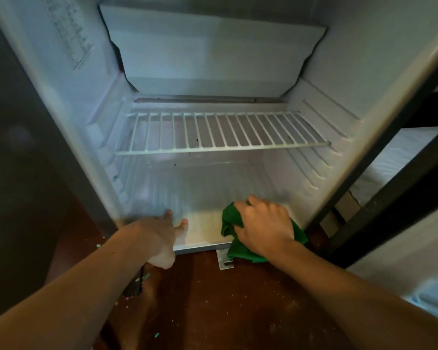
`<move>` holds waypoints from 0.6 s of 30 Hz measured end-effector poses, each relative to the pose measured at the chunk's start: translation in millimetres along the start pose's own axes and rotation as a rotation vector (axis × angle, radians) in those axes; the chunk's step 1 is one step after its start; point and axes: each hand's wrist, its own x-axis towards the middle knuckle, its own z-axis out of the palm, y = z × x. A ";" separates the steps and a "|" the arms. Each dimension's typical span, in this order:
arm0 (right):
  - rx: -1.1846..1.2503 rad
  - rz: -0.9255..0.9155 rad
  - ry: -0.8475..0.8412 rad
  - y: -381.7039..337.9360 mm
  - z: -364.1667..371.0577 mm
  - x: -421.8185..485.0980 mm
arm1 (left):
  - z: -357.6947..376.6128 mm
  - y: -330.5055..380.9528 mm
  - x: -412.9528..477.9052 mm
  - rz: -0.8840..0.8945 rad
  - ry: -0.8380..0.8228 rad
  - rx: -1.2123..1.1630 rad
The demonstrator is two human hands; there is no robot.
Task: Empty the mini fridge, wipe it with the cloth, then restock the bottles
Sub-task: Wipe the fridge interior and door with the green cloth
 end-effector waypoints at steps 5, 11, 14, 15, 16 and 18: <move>-0.039 0.035 0.048 -4.3 2.4 35.8 | -0.2 -3.3 1.2 0.013 -0.003 0.021; -0.058 0.125 0.079 -11.7 11.3 60.7 | 0.3 -5.9 0.9 0.046 0.015 0.014; 0.014 0.124 0.038 -13.0 10.3 46.1 | 0.3 -8.9 3.0 0.032 0.011 0.017; 0.032 0.124 0.013 -14.5 8.7 41.3 | -1.3 -6.5 0.7 0.050 0.030 0.029; 0.042 0.126 -0.009 -16.3 6.8 36.6 | -1.3 -2.6 -0.2 0.047 0.037 0.049; 0.073 0.137 -0.053 -19.6 1.9 25.1 | -2.2 6.2 -7.9 -0.002 0.022 0.067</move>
